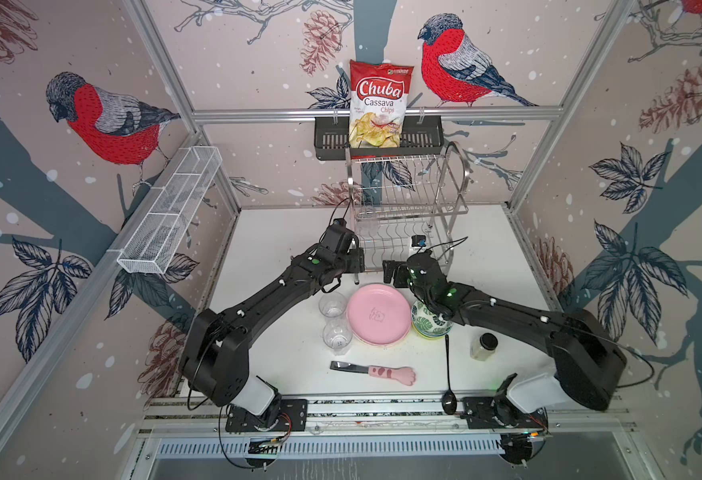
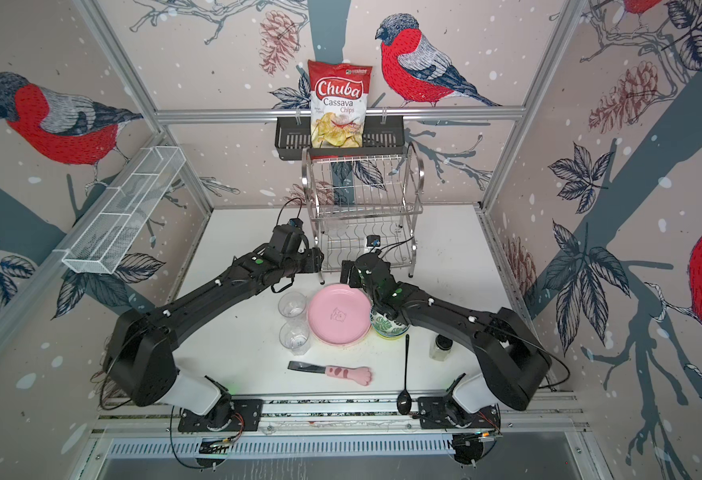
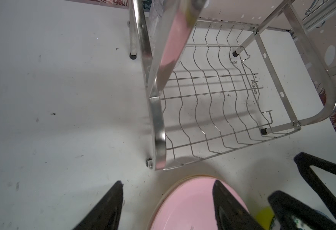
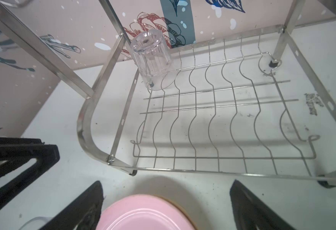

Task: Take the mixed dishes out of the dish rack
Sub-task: 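Reach the left gripper to the rack frame while right reaches toward the last glass, then close the left gripper on the rack frame while right grips the clear glass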

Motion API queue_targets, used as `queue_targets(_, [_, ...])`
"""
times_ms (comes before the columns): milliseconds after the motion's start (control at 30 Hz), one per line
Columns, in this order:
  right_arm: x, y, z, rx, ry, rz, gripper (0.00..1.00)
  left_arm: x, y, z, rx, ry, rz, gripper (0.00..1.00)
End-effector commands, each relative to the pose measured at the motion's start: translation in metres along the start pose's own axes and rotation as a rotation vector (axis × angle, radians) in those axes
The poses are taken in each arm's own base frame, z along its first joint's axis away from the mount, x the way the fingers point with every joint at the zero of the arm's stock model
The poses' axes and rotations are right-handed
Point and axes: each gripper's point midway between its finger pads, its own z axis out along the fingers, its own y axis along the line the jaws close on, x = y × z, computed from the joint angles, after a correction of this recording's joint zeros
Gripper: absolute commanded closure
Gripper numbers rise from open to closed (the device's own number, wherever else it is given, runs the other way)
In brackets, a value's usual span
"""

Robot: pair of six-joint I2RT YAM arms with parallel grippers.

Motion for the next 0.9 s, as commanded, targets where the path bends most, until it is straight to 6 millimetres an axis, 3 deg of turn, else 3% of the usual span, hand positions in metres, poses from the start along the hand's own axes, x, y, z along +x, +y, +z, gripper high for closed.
queue_targets(0, [-0.017, 0.009, 0.014, -0.001, -0.068, -0.130, 0.01, -0.017, -0.004, 0.009, 0.031, -0.050, -0.030, 0.34])
queue_targets(167, [-0.017, 0.016, 0.049, -0.040, -0.052, -0.148, 0.01, -0.016, 0.001, 0.022, 0.018, -0.028, -0.034, 0.36])
queue_targets(333, [-0.022, 0.010, 0.082, -0.027, -0.044, -0.137, 0.01, -0.014, 0.004, 0.035, 0.001, -0.005, -0.033, 0.39])
queue_targets(400, [-0.024, 0.007, 0.093, -0.018, -0.041, -0.132, 0.01, -0.013, 0.005, 0.039, -0.007, 0.012, -0.027, 0.46])
queue_targets(600, [-0.037, 0.007, 0.110, -0.031, -0.065, -0.113, 0.01, -0.010, 0.008, 0.046, -0.036, 0.045, -0.015, 0.80])
queue_targets(867, [-0.048, 0.012, 0.129, -0.045, -0.099, -0.109, 0.01, 0.000, 0.008, 0.041, -0.022, 0.082, -0.022, 0.91])
